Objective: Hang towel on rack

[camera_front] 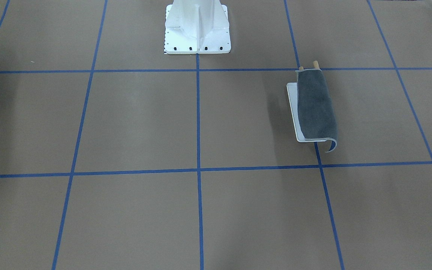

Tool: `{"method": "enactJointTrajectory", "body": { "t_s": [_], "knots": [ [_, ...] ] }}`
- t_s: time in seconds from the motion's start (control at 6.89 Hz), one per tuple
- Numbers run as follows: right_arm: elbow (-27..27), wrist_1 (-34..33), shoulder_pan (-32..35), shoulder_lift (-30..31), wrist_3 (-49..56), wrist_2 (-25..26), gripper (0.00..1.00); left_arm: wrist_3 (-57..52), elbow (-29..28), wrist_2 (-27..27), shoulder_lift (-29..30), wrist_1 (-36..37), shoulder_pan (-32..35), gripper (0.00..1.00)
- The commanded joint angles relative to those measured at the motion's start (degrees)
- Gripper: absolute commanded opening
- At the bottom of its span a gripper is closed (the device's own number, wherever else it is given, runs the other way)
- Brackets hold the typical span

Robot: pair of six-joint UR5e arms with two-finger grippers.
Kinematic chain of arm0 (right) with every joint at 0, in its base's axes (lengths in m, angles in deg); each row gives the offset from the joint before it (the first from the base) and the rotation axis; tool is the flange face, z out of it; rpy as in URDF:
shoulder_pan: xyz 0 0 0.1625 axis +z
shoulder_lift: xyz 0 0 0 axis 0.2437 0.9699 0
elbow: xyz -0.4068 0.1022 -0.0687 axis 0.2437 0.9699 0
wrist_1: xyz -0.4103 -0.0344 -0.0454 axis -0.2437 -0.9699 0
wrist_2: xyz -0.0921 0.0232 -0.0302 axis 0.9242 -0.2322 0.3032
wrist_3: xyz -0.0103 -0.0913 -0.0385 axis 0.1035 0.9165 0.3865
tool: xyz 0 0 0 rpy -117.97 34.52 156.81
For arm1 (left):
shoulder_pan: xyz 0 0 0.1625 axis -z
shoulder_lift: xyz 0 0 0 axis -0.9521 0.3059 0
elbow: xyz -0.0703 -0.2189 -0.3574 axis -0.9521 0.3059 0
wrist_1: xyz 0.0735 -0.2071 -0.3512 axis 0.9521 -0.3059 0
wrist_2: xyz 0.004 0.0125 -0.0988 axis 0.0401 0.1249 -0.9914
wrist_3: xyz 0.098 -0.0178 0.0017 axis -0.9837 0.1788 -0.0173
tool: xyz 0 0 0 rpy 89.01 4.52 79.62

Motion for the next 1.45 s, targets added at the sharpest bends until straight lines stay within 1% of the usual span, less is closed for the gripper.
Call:
{"method": "enactJointTrajectory", "body": {
  "t_s": [0.0, 0.29, 0.58, 1.31],
  "knots": [
    [-0.1, 0.0, -0.2, 0.0, -0.2, 0.0, 1.00, 0.0, -0.2, -0.7, -0.1, 0.2, 0.0, 0.98],
    [-0.4, 0.0, -0.3, 0.0, -0.2, -0.6, 1.00, 0.1, 0.0, -0.7, 0.4, 0.0, 0.0, 0.98],
    [-0.1, 0.0, -0.3, 0.0, -0.2, -2.4, 1.00, 0.0, -0.2, -0.7, 0.1, -0.8, 0.0, 0.98],
    [-1.0, 0.0, -0.5, -0.1, -0.3, -3.1, 1.00, 0.0, 0.7, -0.9, 0.7, -1.2, -0.1, 0.98]
  ]
}}
